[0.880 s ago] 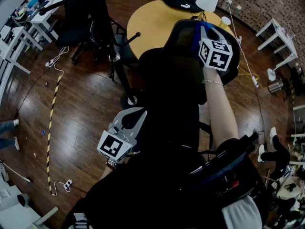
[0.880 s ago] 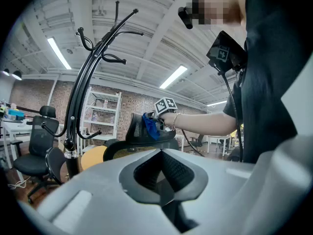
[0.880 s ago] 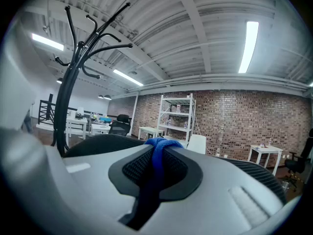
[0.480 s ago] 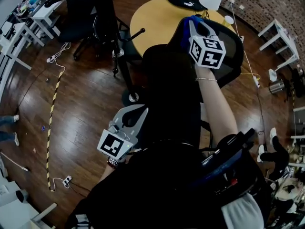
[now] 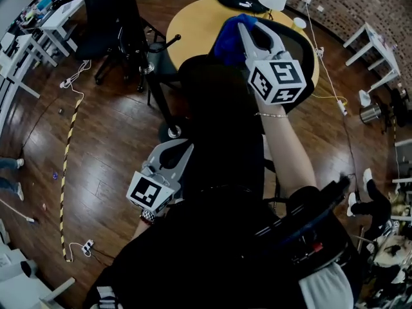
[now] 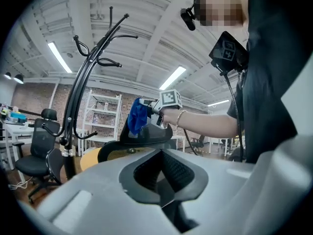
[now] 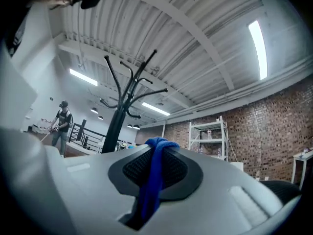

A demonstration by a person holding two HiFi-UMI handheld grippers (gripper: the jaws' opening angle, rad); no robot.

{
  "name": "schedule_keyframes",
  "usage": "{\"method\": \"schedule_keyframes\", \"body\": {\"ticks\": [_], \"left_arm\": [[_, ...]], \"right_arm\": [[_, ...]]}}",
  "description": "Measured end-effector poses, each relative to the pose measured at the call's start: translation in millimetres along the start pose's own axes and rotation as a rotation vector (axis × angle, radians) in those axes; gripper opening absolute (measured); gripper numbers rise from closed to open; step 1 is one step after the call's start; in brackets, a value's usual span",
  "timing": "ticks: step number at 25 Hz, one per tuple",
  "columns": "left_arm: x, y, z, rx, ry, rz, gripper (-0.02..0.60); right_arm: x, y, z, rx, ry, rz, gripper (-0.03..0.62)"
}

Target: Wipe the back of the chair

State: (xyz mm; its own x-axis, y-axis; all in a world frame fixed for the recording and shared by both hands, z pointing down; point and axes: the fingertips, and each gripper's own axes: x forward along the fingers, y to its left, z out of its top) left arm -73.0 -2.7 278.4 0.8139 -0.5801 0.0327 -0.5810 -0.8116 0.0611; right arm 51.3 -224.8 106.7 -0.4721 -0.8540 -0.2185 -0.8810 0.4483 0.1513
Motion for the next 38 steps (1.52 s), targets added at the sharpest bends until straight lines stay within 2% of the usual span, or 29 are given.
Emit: {"method": "schedule_keyframes", "body": {"ticks": [3, 6, 10, 13, 15, 18, 23, 27, 30, 36, 38], "left_arm": [[29.0, -22.6, 1.2, 0.004, 0.003, -0.037, 0.005], [52.6, -49.8, 7.4, -0.006, -0.010, -0.083, 0.005], [70.5, -77.7, 10.4, 0.021, -0.001, -0.117, 0.005], [77.3, -82.8, 5.8, -0.024, 0.003, -0.085, 0.005], [79.2, -83.7, 7.4, -0.056, 0.005, -0.056, 0.005], [81.4, -87.2, 11.6, -0.039, 0.007, -0.044, 0.005], [60.2, -73.6, 3.4, -0.028, 0.047, 0.007, 0.005], [47.1, -51.3, -1.4, -0.048, 0.040, 0.056, 0.005], [40.9, -39.1, -13.7, -0.079, 0.057, 0.084, 0.005], [47.4, -31.5, -10.9, -0.089, 0.059, 0.053, 0.005], [47.2, -29.2, -7.4, -0.088, 0.048, 0.045, 0.005]], "right_arm": [[-54.0, -18.6, 40.5, -0.030, -0.077, 0.003, 0.034], [-108.8, -46.3, 51.6, -0.088, -0.079, -0.022, 0.034], [-158.7, -99.4, 25.3, -0.148, -0.003, -0.108, 0.034], [-174.7, -130.6, -17.9, -0.172, 0.102, -0.158, 0.034], [-177.3, -148.5, -44.8, -0.173, 0.165, -0.205, 0.034], [-170.2, -172.9, -65.3, -0.186, 0.190, -0.265, 0.034], [-136.6, -172.2, -94.3, -0.280, 0.270, -0.321, 0.034], [-124.2, -170.7, -94.4, -0.323, 0.293, -0.413, 0.034], [-123.9, -169.4, -94.9, -0.319, 0.300, -0.438, 0.034], [-113.8, -165.6, -93.6, -0.326, 0.324, -0.479, 0.034], [-103.1, -156.2, -96.7, -0.316, 0.336, -0.465, 0.034]]}}
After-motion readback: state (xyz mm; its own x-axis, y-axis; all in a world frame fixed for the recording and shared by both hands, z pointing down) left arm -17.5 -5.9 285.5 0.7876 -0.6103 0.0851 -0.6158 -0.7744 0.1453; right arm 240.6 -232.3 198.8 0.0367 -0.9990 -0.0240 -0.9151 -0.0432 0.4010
